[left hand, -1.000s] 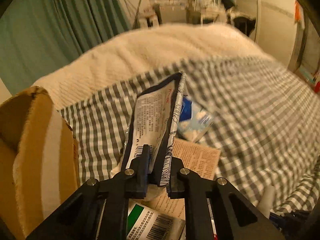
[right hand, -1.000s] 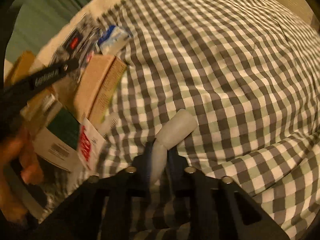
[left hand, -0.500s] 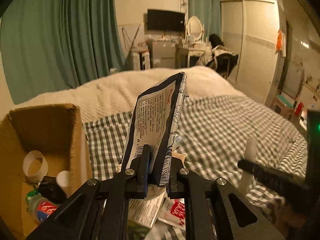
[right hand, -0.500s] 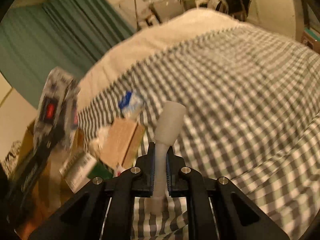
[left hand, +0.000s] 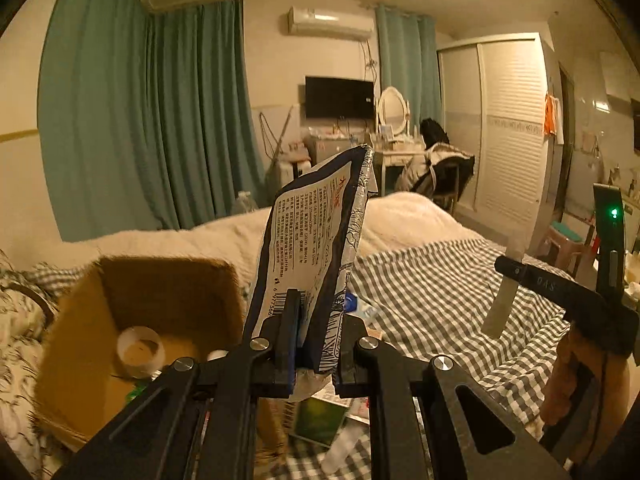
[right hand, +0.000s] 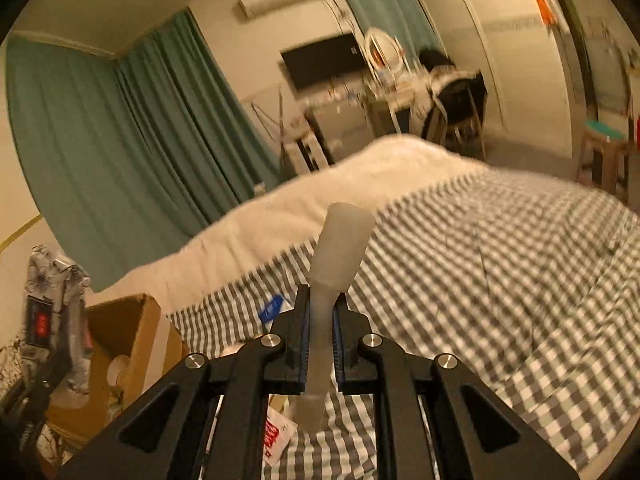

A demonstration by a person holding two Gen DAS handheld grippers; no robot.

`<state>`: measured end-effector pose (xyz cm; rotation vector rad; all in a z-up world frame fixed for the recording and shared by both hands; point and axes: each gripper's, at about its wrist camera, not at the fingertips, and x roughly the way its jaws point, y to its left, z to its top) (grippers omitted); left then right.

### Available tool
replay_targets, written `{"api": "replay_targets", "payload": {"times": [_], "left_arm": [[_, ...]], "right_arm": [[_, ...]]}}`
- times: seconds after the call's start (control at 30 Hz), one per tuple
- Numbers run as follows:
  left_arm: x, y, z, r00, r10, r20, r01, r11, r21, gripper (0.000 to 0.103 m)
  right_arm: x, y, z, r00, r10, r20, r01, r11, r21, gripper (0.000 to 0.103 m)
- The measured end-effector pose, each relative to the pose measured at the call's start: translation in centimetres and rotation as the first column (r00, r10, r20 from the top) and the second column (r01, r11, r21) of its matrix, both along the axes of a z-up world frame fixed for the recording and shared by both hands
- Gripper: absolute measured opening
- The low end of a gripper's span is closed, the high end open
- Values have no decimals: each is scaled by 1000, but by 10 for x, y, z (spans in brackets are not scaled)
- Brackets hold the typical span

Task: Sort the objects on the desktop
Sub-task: 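Carry the foil packet and white cylinder over the box and open both grippers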

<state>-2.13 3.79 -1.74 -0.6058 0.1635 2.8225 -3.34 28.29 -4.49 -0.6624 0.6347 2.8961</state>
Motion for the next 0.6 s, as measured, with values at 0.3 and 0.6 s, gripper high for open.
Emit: {"api": "replay_targets", "payload": {"times": [0.3, 0.6], "left_arm": [[17, -35, 9, 995, 53, -84, -53, 999, 5, 12], [23, -72, 20, 982, 105, -156, -99, 994, 48, 12]], "right_arm": [[13, -36, 36, 994, 26, -106, -16, 996, 92, 9], [21, -69, 52, 985, 44, -168, -17, 987, 160, 10]]}}
